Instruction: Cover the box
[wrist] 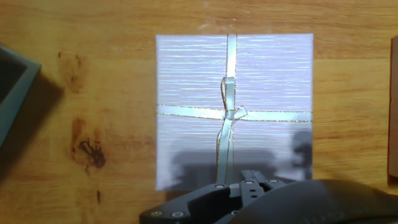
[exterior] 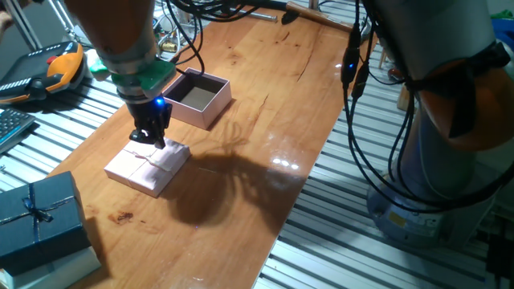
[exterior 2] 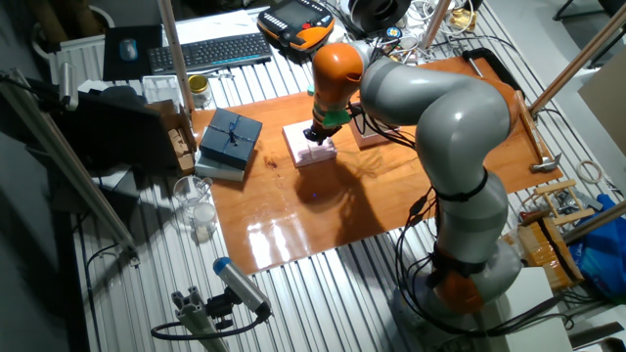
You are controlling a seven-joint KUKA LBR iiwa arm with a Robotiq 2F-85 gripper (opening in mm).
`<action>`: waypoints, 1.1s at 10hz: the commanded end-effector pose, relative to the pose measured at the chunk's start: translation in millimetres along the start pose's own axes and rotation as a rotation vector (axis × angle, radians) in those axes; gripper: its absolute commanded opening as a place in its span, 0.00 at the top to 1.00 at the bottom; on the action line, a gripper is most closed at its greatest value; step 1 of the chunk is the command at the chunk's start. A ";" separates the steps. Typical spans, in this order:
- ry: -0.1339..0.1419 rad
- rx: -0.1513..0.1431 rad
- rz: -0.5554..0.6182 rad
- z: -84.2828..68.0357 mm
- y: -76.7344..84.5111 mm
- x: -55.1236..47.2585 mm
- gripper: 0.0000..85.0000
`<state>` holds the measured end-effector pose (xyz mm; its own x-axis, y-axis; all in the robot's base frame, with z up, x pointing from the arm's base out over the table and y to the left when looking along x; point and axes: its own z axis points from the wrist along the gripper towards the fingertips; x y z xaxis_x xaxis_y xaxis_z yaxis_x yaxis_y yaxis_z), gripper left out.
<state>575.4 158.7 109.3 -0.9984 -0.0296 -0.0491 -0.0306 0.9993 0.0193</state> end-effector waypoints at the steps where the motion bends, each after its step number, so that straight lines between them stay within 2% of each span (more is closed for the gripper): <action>1: -0.062 -0.037 0.002 -0.3 -0.1 -0.2 1.00; 2: -0.077 -0.027 -0.003 -0.3 -0.1 -0.2 1.00; 4: -0.056 0.005 -0.004 -0.3 -0.1 -0.2 1.00; 6: -0.024 0.006 -0.001 2.6 2.3 -1.2 1.00; 11: -0.013 -0.010 0.011 17.9 8.4 -11.5 1.00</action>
<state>587.6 167.9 91.8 -0.9979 -0.0187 -0.0612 -0.0205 0.9994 0.0289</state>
